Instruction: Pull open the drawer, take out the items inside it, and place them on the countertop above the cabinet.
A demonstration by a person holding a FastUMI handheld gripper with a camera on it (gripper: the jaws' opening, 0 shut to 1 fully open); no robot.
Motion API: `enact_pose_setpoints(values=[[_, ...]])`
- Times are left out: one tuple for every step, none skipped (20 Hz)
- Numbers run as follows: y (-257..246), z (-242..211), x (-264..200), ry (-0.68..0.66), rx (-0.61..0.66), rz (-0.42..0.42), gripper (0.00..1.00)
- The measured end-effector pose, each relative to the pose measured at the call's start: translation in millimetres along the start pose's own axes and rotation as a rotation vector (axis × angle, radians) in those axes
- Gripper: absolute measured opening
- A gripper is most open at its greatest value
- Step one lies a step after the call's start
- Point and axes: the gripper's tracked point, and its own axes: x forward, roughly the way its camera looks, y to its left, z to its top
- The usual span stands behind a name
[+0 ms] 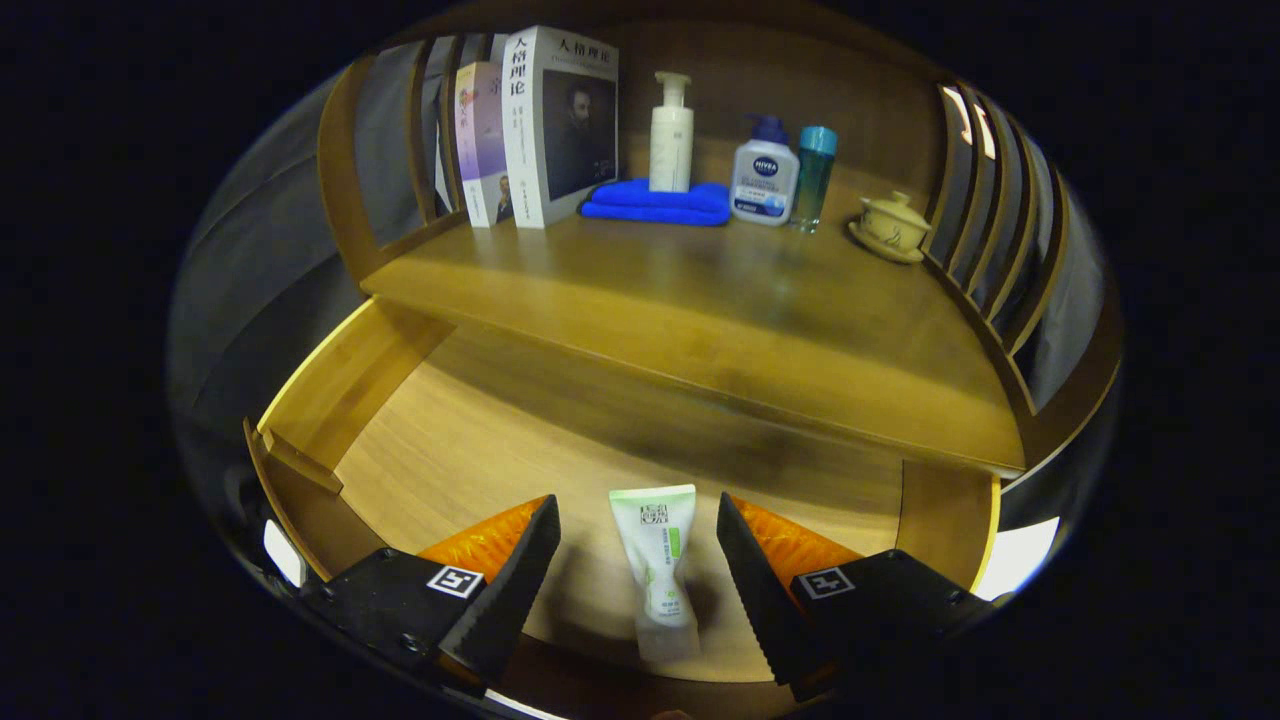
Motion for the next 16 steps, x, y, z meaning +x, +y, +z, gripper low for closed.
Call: enact_pose_setpoints(values=[[0,-6,4,0.033,-0.001,0.002,0.98],[-2,-10,7,0.058,-0.01,-0.004,0.98],[-1,-15,7,0.09,-0.014,0.007,0.98],[3,-20,9,0.11,-0.019,0.029,0.98],[4,-24,10,0.133,-0.015,0.04,0.98],[2,-27,12,0.159,-0.005,0.041,0.98],[1,-29,13,0.179,0.003,0.047,0.98],[-1,-31,15,0.195,0.009,0.041,0.98],[-2,-37,16,0.222,0.013,0.039,0.98],[-2,-39,17,0.231,0.01,0.04,0.98],[-7,-44,21,0.251,-0.002,0.031,0.95],[-7,-47,21,0.265,-0.009,0.029,0.92],[-7,-52,25,0.277,-0.014,0.029,0.83],[-6,-56,27,0.288,-0.014,0.029,0.77],[-10,-57,29,0.283,-0.024,0.011,0.66],[-10,-46,21,0.254,-0.017,0.016,0.54]])
